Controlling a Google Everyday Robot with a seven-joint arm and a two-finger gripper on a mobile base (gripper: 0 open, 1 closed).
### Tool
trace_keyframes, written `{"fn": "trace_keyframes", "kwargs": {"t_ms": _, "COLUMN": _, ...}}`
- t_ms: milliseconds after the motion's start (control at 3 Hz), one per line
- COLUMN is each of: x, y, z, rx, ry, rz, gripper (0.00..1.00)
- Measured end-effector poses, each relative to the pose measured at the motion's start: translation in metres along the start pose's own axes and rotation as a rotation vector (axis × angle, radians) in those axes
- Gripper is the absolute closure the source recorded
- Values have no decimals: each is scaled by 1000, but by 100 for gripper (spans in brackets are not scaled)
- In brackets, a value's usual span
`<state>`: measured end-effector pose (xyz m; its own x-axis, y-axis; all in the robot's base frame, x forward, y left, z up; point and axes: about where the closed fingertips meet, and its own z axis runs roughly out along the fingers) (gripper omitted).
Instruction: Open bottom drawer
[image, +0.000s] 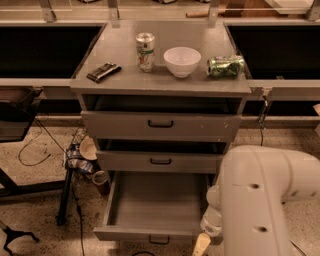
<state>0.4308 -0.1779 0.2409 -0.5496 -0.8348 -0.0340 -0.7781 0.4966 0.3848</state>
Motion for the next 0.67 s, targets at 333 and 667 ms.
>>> {"fn": "trace_keyframes", "kwargs": {"t_ms": 333, "x": 28, "y": 44, "z": -33, "rx": 90, "ry": -115, "rz": -28, "gripper": 0}}
{"fn": "trace_keyframes", "kwargs": {"t_ms": 667, "x": 28, "y": 43, "z": -33, "rx": 91, "ry": -116, "rz": -28, "gripper": 0}}
